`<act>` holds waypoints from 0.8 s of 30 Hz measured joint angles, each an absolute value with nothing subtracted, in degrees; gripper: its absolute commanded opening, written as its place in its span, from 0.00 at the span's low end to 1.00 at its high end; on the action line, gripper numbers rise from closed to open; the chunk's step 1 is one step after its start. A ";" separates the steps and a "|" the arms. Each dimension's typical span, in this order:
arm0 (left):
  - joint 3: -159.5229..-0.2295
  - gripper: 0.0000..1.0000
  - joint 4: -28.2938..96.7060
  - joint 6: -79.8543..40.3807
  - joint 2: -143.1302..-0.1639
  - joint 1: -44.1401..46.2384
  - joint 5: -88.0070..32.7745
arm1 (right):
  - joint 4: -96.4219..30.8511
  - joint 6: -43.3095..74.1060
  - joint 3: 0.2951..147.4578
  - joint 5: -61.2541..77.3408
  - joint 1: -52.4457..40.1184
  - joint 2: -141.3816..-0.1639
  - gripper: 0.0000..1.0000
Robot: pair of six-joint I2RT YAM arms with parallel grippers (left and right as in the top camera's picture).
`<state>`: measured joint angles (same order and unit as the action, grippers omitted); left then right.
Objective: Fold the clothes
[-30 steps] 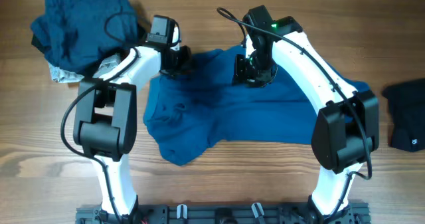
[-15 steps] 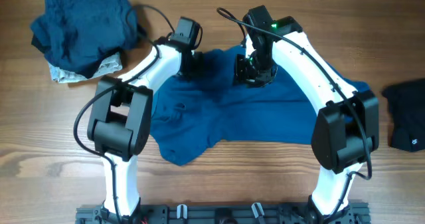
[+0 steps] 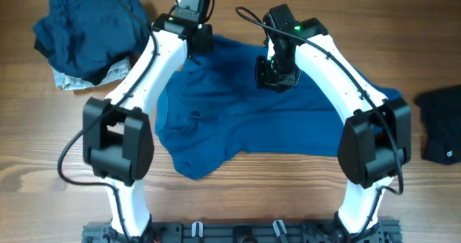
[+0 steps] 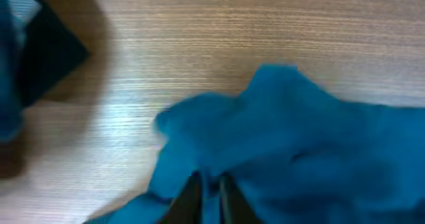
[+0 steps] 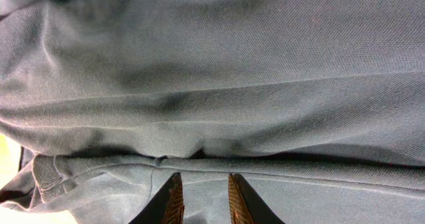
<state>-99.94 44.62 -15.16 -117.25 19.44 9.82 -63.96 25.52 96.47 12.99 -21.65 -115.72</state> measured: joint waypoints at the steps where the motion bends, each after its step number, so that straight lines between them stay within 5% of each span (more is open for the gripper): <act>1: -100.07 0.06 45.65 -15.16 -116.88 19.44 10.07 | -63.96 25.61 96.47 12.97 -21.65 -115.72 0.24; 4: -100.16 0.09 48.51 -15.07 -116.68 19.79 10.79 | -63.59 25.96 96.33 12.97 -21.65 -115.72 0.24; 7: -100.16 0.56 49.52 -15.79 -116.66 21.04 12.51 | -62.81 26.00 95.15 12.97 -21.65 -115.72 0.27; 11: -100.16 0.73 47.72 -16.53 -116.66 21.96 12.38 | -62.50 26.39 92.99 12.95 -21.65 -115.72 0.27; 24: -100.16 0.74 38.44 -20.47 -125.19 10.39 -7.03 | -62.87 26.37 92.79 12.99 -21.65 -115.72 0.29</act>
<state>-100.16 38.44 -20.47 -125.19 10.39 -7.03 -62.87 26.37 92.79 12.99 -21.65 -115.72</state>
